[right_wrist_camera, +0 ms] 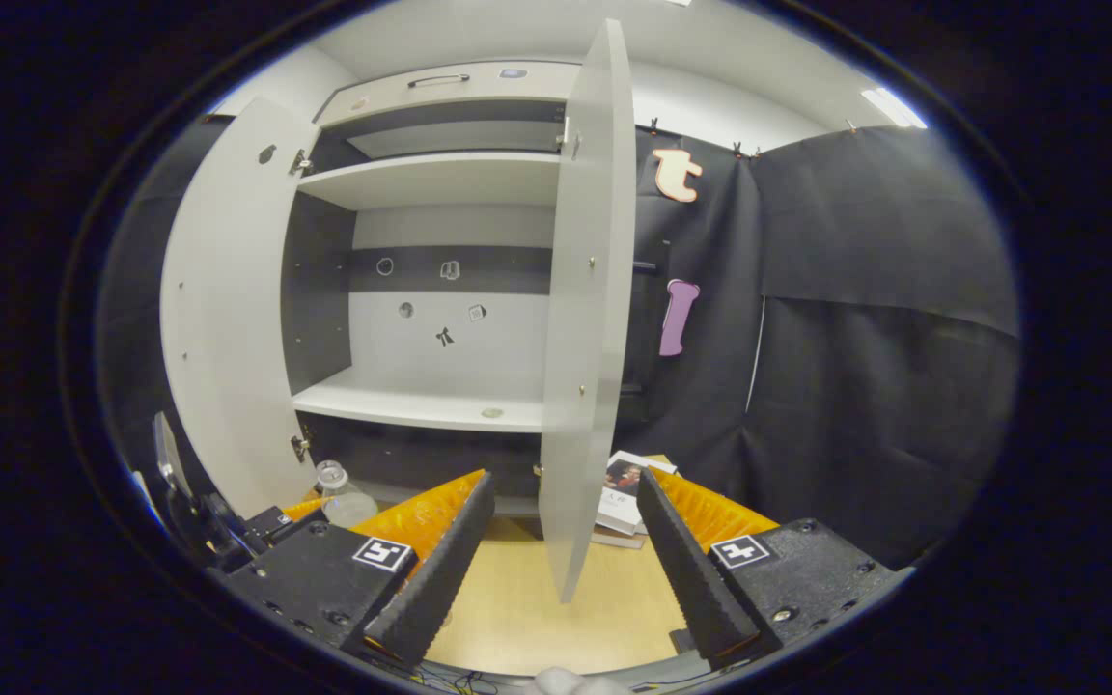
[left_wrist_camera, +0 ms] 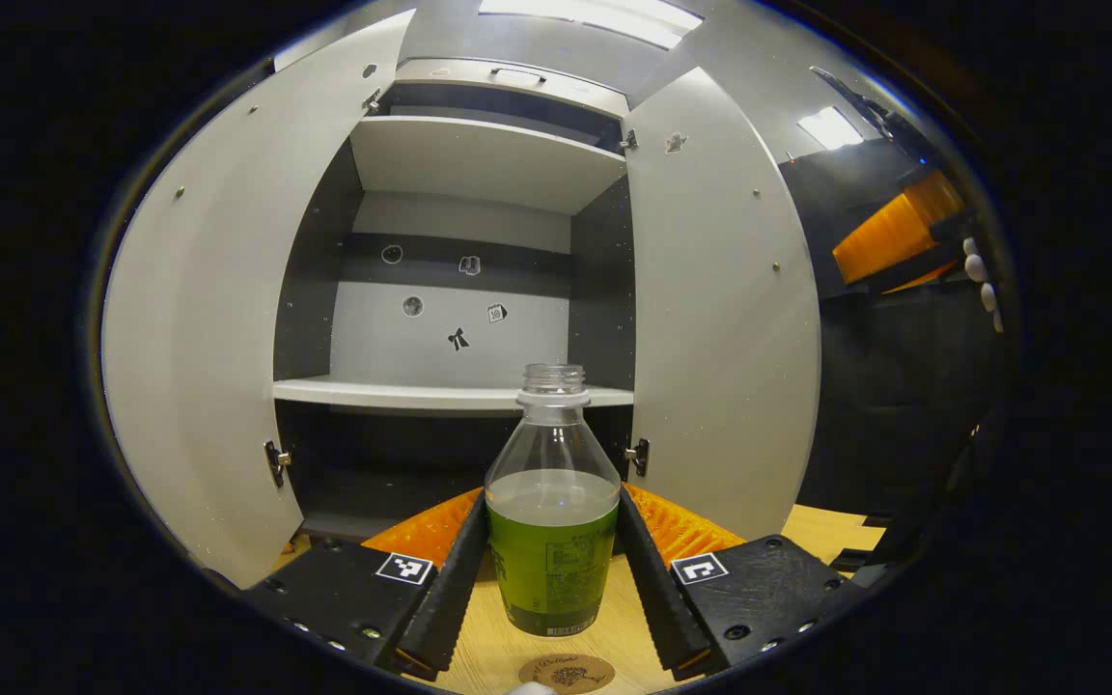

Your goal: Grasp the bottle in the cabinet with the left hand and place it on the coaster, then close the right door with the right hand and the left door with the left hand.

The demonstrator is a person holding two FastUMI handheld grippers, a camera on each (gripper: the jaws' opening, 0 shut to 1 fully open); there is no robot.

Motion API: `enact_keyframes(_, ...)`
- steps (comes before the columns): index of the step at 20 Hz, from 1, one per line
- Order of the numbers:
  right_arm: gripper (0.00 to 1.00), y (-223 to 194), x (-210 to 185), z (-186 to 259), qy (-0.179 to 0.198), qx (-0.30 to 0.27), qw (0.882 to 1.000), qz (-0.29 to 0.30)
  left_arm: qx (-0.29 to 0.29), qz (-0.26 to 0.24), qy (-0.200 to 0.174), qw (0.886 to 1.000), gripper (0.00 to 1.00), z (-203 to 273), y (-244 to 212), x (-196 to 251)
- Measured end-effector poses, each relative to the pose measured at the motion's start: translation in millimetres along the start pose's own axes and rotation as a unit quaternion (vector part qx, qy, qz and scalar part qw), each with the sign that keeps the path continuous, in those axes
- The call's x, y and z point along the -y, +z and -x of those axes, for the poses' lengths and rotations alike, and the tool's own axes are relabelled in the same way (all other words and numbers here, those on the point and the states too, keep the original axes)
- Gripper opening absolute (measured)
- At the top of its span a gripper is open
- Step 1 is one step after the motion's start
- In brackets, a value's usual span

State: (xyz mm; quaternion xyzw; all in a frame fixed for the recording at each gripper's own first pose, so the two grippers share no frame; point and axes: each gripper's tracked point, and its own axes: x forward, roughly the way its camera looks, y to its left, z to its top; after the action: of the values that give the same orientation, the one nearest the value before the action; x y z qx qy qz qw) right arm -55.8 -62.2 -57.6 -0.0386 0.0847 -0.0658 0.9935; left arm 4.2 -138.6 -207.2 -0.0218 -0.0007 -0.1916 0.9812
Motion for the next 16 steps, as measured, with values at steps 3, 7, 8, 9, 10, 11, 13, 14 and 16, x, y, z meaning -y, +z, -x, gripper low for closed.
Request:
enact_keyframes(3,0.98,-7.7,2.5,-1.1,-0.002,-0.012,1.0,0.007,-0.004,0.007,-0.01,1.0,0.75,9.6,-31.7,5.4)
enact_keyframes(7,0.98,-17.2,0.3,-1.9,0.003,-0.028,0.999,0.016,-0.025,0.015,-0.018,0.999,0.75,9.6,-74.6,10.2)
enact_keyframes(8,0.98,-18.3,1.2,-2.4,0.001,-0.031,0.999,0.02,-0.031,0.016,-0.013,0.999,0.75,10.8,-83.9,9.4)
enact_keyframes(9,0.98,-17.4,2.1,-1.1,-0.003,-0.029,0.999,0.021,-0.035,0.018,-0.011,0.999,0.75,11.7,-92.1,8.6)
enact_keyframes(10,0.95,-16.6,1.8,-0.4,-0.004,-0.028,0.999,0.021,-0.039,0.022,-0.01,0.999,0.75,12.7,-101.3,9.2)
enact_keyframes(11,0.98,-18.8,1.5,0.0,-0.004,-0.029,0.999,0.024,-0.045,0.026,-0.01,0.999,0.75,14.2,-110.7,9.8)
enact_keyframes(13,0.95,-21.6,0.3,1.8,-0.003,-0.035,0.999,0.035,-0.053,0.033,-0.011,0.998,0.75,16.7,-121.3,10.7)
enact_keyframes(14,0.95,-21.7,-0.6,2.3,-0.002,-0.036,0.999,0.039,-0.047,0.03,-0.011,0.998,0.75,17.0,-122.4,10.7)
enact_keyframes(16,0.98,-23.1,-2.5,4.0,0.001,-0.04,0.998,0.04,-0.036,0.018,-0.014,0.999,0.75,17.4,-121.6,12.7)
